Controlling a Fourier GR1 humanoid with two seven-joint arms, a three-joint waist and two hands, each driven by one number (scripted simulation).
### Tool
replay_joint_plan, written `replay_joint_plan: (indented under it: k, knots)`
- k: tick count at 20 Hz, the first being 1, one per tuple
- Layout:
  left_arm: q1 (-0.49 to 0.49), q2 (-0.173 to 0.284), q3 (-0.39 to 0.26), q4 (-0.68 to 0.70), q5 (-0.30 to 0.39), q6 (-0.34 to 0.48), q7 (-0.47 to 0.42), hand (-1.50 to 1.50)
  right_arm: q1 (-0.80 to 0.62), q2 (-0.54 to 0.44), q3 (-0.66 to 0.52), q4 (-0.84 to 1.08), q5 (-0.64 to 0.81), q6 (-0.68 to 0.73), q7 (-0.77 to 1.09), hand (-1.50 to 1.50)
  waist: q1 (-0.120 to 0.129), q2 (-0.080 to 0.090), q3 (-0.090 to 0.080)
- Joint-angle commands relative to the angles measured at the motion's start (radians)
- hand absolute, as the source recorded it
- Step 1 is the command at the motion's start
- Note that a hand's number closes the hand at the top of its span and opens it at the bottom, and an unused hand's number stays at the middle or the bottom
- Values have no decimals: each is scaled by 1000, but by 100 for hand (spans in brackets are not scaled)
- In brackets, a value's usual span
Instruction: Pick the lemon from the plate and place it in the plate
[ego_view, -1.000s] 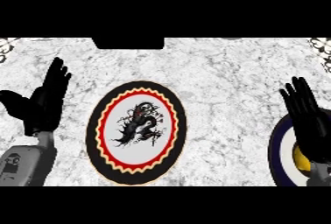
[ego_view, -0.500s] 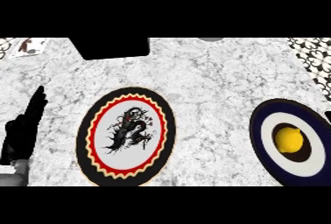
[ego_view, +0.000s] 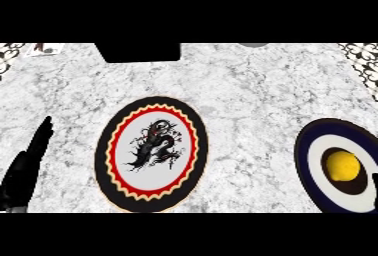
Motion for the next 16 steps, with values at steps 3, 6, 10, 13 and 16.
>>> replay_joint_plan:
  k: [3, 6, 10, 13, 16]
  knots:
    - [20, 2, 4, -6, -13, -6, -41, 0, 312, 19, 248, 13, 76, -153, -105, -150, 15, 14, -4]
    - [18, -12, 0, 9, -15, -5, -55, 0, 424, 20, 316, 68, 141, -186, -98, -150, 20, 18, -5]
    - [-10, 9, 17, 1, -2, -46, -51, 0, 546, 20, 414, -45, 231, -271, 50, -150, 37, 20, -5]
    - [17, -6, 17, -7, -10, -42, -73, 0, 584, -39, 384, -39, 247, -277, 164, -150, 45, 20, -5]
    - [-26, -29, -5, 25, -29, -44, -52, 0, 565, -180, 399, -87, 307, -351, 363, -150, 55, 27, -6]
